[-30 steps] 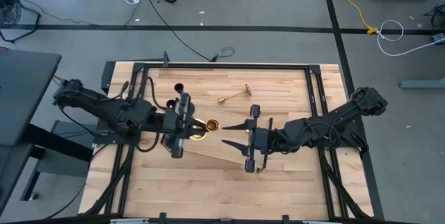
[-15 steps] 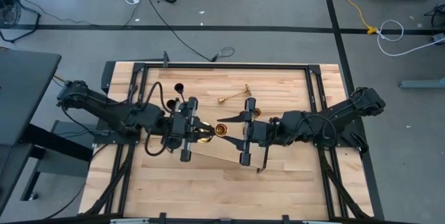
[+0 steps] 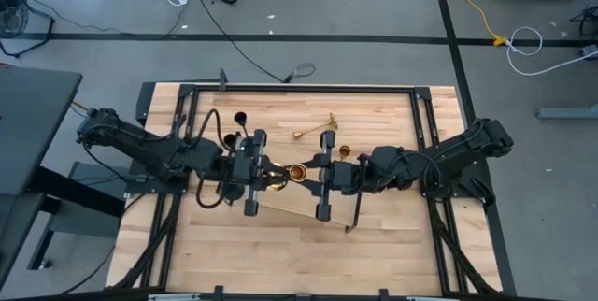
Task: Pick & Place candle stick holders
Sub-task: Put the left gold candle holder on the shelf aligned with the other gold candle holder, then put the gold candle holder on the shelf aligned with the other gold candle holder
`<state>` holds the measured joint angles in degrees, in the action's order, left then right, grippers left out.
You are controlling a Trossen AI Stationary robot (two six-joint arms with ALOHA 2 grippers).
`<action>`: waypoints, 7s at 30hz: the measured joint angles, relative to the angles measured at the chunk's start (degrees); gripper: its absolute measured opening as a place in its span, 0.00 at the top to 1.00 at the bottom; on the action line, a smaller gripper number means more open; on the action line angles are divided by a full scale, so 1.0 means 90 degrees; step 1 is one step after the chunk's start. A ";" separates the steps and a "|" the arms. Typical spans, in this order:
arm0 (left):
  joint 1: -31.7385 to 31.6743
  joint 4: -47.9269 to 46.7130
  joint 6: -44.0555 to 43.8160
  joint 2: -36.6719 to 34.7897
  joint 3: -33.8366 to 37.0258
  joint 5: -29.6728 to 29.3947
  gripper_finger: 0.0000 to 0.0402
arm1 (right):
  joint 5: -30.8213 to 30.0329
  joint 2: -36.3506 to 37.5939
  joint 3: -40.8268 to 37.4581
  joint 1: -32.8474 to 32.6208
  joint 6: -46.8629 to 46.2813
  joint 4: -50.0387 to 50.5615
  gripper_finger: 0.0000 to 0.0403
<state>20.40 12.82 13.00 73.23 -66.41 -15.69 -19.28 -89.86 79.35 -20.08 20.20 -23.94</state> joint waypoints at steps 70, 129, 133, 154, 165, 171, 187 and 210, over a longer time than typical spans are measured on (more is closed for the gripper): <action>0.0267 -0.1834 0.0302 -0.0913 0.0002 -0.1209 0.55 | -0.5344 0.1857 -0.2341 -0.2111 -0.2801 0.1301 1.00; 0.0253 -0.1839 0.0307 -0.0911 0.0004 -0.1206 0.55 | -0.4102 0.1661 -0.3922 -0.1651 -0.3361 0.0250 0.80; 0.0253 -0.1841 0.0307 -0.0911 0.0002 -0.1206 0.55 | -0.4083 0.1661 -0.3922 -0.1653 -0.3360 0.0250 0.78; 0.0253 -0.1911 0.0298 -0.0906 0.0003 -0.1206 0.55 | -0.5087 0.2227 -0.3927 -0.2254 -0.3801 0.1683 0.61; 0.0253 -0.1911 0.0298 -0.0906 0.0004 -0.1206 0.55 | -0.4946 0.3540 -0.3927 -0.2394 -0.7318 0.5800 0.63; 0.0253 -0.1906 0.0295 -0.0906 0.0005 -0.1206 0.55 | -0.4420 0.4288 -0.3927 -0.2087 -0.8078 0.7185 0.70; 0.0253 -0.1899 0.0292 -0.0906 0.0005 -0.1206 0.55 | -0.3314 0.5451 -0.3870 0.0308 -0.6940 0.8452 0.71; 0.0253 -0.1882 0.0290 -0.0906 0.0003 -0.1206 0.55 | 0.1015 0.2985 -0.3650 0.5919 -0.2341 0.6128 0.70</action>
<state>22.68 -4.12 15.62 65.08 -66.39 -26.55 -10.15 -63.00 46.50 33.19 -0.86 31.21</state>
